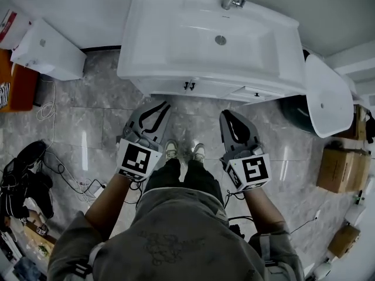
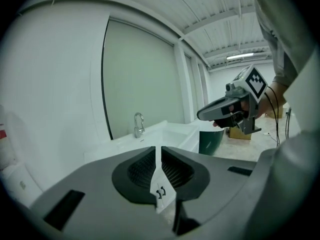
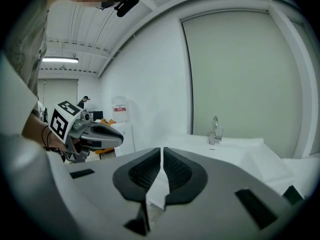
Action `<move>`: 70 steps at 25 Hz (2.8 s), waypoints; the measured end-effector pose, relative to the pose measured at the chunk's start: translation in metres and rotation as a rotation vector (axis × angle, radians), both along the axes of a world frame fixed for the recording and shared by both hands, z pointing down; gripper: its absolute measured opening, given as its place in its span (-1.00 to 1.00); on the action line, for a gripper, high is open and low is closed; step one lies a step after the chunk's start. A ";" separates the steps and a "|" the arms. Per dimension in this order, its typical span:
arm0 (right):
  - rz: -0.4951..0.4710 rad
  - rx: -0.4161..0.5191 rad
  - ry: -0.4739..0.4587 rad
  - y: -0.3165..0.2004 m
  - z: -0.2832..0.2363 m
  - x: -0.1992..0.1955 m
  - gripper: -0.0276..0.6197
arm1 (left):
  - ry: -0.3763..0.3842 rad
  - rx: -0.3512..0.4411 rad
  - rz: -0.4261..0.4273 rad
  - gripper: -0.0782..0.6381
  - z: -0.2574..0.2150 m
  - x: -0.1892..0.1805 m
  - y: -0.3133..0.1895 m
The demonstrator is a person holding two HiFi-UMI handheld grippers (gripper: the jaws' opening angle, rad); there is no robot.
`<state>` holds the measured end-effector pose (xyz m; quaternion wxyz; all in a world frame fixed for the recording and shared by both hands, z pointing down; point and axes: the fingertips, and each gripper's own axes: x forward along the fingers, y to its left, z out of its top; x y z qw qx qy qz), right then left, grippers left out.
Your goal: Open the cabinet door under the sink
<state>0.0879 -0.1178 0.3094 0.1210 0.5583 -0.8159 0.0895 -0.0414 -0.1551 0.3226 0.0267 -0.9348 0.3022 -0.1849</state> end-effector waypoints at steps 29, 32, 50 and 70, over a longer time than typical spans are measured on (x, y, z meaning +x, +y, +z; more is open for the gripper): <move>0.020 -0.069 -0.053 -0.103 0.249 0.035 -0.81 | 0.012 -0.109 -0.219 -0.31 0.278 0.085 -0.108; 0.021 -0.084 -0.054 -0.106 0.276 0.034 -0.80 | -0.003 -0.112 -0.247 -0.31 0.307 0.086 -0.123; 0.031 -0.153 -0.086 -0.121 0.372 0.050 -0.81 | -0.022 -0.320 -0.389 -0.36 0.459 0.099 -0.164; 0.022 -0.257 -0.067 -0.096 0.373 0.047 -0.81 | 0.005 -0.388 -0.331 -0.64 0.473 0.109 -0.152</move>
